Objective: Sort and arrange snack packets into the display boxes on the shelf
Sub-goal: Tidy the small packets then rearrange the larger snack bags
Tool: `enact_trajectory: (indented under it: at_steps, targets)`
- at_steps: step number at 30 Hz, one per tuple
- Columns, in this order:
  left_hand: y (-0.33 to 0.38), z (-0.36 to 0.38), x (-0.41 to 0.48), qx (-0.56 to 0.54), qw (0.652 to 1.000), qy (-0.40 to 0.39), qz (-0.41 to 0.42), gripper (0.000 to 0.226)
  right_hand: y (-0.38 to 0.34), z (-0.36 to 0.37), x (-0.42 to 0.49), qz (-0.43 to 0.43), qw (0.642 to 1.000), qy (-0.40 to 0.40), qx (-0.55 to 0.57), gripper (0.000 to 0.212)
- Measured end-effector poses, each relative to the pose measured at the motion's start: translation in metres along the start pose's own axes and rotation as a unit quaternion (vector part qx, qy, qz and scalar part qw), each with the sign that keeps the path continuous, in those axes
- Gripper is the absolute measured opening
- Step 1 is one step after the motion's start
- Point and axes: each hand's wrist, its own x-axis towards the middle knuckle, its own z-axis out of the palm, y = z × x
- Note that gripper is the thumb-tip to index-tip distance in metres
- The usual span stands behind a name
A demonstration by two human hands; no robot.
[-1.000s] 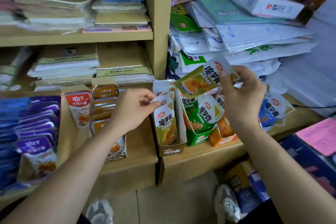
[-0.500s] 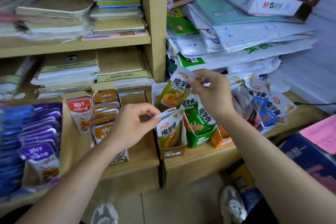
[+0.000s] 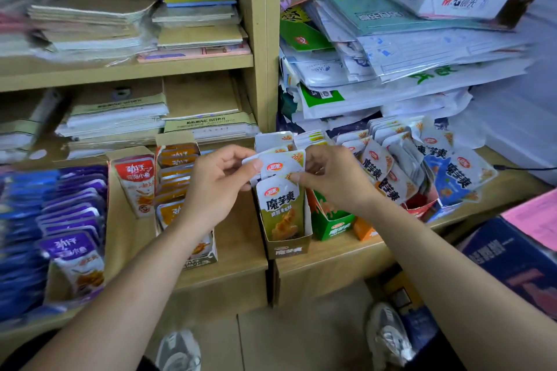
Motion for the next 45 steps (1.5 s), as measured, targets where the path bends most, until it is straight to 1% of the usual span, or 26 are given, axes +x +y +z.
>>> enact_trajectory:
  at_steps: [2,4,6,8,11,13,15,18,21,23,25,27,28,30,32,34,35,37,38,40,43,45]
  targets:
    - [0.001,0.001,0.0,-0.012,0.999,0.03,0.008,0.018,0.003,-0.003,0.001,0.005,0.999,0.039,0.022,0.019]
    - [0.002,0.0,0.001,-0.036,0.996,0.079,0.016,0.018,0.005,-0.006,0.002,0.022,0.996,0.074,0.047,0.023]
    - [0.002,-0.002,0.004,-0.052,0.991,0.123,0.023,0.015,0.006,-0.008,0.004,0.037,0.991,0.105,0.078,0.019]
    - [0.002,-0.004,0.005,-0.064,0.987,0.148,0.027,0.007,0.007,-0.009,0.005,0.059,0.983,0.136,0.11,0.013]
    - [0.001,-0.003,0.007,-0.061,0.984,0.165,0.033,0.004,0.006,-0.01,0.005,0.089,0.968,0.142,0.185,0.01]
    - [0.0,-0.002,0.008,-0.059,0.982,0.173,0.039,0.009,0.005,-0.011,0.004,0.091,0.967,0.128,0.202,0.012]
    - [0.001,0.0,0.01,-0.051,0.983,0.17,0.054,0.016,0.004,-0.014,0.003,0.081,0.97,0.111,0.201,0.013]
    - [0.002,0.003,0.018,-0.015,0.986,0.143,0.089,0.018,0.007,-0.018,0.002,0.082,0.974,0.098,0.187,0.013]
    - [0.002,0.006,0.033,0.038,0.988,0.089,0.119,0.02,0.01,-0.018,0.0,0.085,0.976,0.094,0.178,0.016]
    - [-0.001,0.007,0.04,0.06,0.992,0.025,0.106,0.027,0.01,-0.016,0.0,0.086,0.976,0.096,0.176,0.019]
    - [-0.002,0.009,0.041,0.032,0.997,-0.031,0.065,0.031,0.012,-0.014,0.001,0.09,0.976,0.099,0.174,0.023]
    - [-0.001,0.011,0.038,-0.012,0.997,-0.067,0.042,0.025,0.014,-0.012,0.001,0.098,0.975,0.097,0.174,0.026]
    - [0.001,0.012,0.036,-0.017,0.996,-0.074,0.047,0.021,0.014,-0.011,0.001,0.098,0.975,0.092,0.175,0.027]
    - [0.004,0.013,0.033,-0.006,0.995,-0.066,0.071,0.014,0.013,-0.009,-0.001,0.094,0.977,0.085,0.17,0.026]
    - [0.002,0.012,0.034,0.031,0.995,-0.025,0.092,0.019,0.011,-0.008,-0.005,0.084,0.983,0.09,0.133,0.023]
    - [-0.002,0.01,0.036,0.051,0.994,0.027,0.092,0.022,0.008,-0.012,-0.011,0.052,0.993,0.081,0.07,0.019]
    - [-0.004,0.009,0.037,0.057,0.993,0.056,0.087,0.021,0.007,-0.015,-0.015,0.033,0.997,0.055,0.043,0.016]
    - [-0.006,0.006,0.038,0.056,0.991,0.094,0.078,0.017,0.005,-0.021,-0.023,0.001,1.0,-0.024,0.004,0.009]
    - [-0.006,0.006,0.038,0.055,0.991,0.099,0.076,0.016,0.004,-0.023,-0.026,-0.009,0.998,-0.055,-0.008,0.009]
    - [-0.007,0.005,0.038,0.063,0.99,0.096,0.079,0.012,0.003,-0.024,-0.028,-0.018,0.997,-0.074,-0.019,0.009]
    - [-0.008,0.006,0.037,0.08,0.99,0.076,0.086,0.004,0.005,-0.019,-0.027,-0.013,0.997,-0.067,-0.028,0.004]
    - [-0.011,0.006,0.037,0.108,0.989,0.047,0.087,0.006,0.006,-0.014,-0.026,-0.008,0.998,-0.053,-0.044,0.005]
